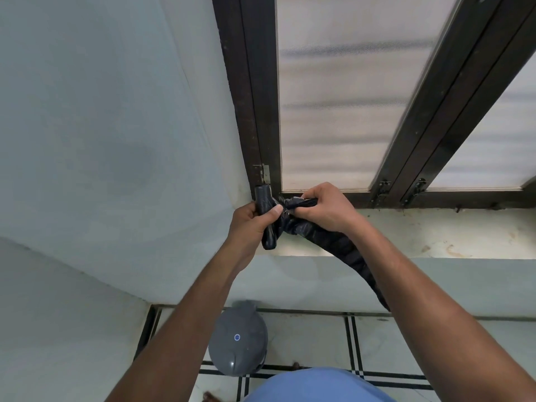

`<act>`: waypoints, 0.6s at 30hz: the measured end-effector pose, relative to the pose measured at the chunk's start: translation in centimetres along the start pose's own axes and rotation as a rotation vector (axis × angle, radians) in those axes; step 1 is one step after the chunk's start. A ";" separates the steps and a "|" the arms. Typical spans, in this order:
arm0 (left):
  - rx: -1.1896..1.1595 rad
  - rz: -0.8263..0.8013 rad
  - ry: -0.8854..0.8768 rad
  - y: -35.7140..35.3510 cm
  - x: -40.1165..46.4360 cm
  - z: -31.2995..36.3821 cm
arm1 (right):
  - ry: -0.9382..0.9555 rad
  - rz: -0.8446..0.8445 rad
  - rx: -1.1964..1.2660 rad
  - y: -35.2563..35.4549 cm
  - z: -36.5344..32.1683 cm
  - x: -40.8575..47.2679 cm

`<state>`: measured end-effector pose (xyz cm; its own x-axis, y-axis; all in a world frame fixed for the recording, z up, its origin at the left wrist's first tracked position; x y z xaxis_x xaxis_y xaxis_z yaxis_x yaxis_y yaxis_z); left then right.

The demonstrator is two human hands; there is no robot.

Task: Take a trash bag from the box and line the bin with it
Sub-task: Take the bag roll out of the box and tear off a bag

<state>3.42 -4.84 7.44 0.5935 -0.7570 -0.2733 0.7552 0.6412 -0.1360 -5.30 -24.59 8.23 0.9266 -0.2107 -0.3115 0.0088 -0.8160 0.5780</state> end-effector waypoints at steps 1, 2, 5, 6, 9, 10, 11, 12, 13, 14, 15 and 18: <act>-0.006 -0.005 -0.009 -0.1 0.0 0.1 | -0.004 0.031 -0.027 0.0 0.1 0.1; -0.011 -0.006 -0.015 -0.2 0.0 0.2 | -0.008 0.055 -0.050 -0.1 0.2 0.1; -0.056 -0.004 -0.020 -0.1 0.0 0.1 | -0.006 0.096 -0.111 -0.4 -0.3 0.1; -0.068 -0.006 -0.016 -0.1 0.0 0.1 | -0.012 0.109 -0.127 -0.7 -0.5 0.2; -0.095 -0.028 -0.017 0.0 -0.2 0.1 | -0.057 0.167 -0.175 -1.4 -0.5 0.4; -0.112 -0.036 -0.016 0.0 -0.3 0.2 | -0.072 0.184 -0.180 -1.4 -0.4 0.4; -0.129 -0.043 -0.016 0.1 -0.4 0.2 | -0.083 0.200 -0.184 -1.5 -0.4 0.4; -0.152 -0.048 -0.014 0.1 -0.5 0.3 | -0.088 0.215 -0.193 -1.6 -0.4 0.6; -0.169 -0.057 -0.016 0.1 -0.6 0.3 | -0.087 0.227 -0.206 -1.7 -0.5 0.7; -0.190 -0.070 -0.014 0.0 -0.7 0.5 | -0.085 0.246 -0.230 -1.7 -0.5 0.9; -0.227 -0.091 -0.011 -0.1 -0.9 0.7 | -0.091 0.266 -0.261 -1.7 -0.5 1.1; -0.306 -0.178 -0.040 -0.1 -1.9 1.7 | -0.189 0.383 -0.198 -1.0 1.3 1.9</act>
<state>2.69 -3.71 9.58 0.4751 -0.8607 -0.1829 0.7331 0.5021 -0.4587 -4.01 -24.92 6.09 0.7924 -0.5862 -0.1687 -0.2322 -0.5456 0.8052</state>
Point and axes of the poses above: each hand's wrist, its own x-axis towards the middle knuckle, its own y-axis out of the back of the hand, z = x × y, the point moved 1 cm from there along x, towards the middle knuckle, and after that the axes turned 15 degrees about -z, right-handed, at the moved point
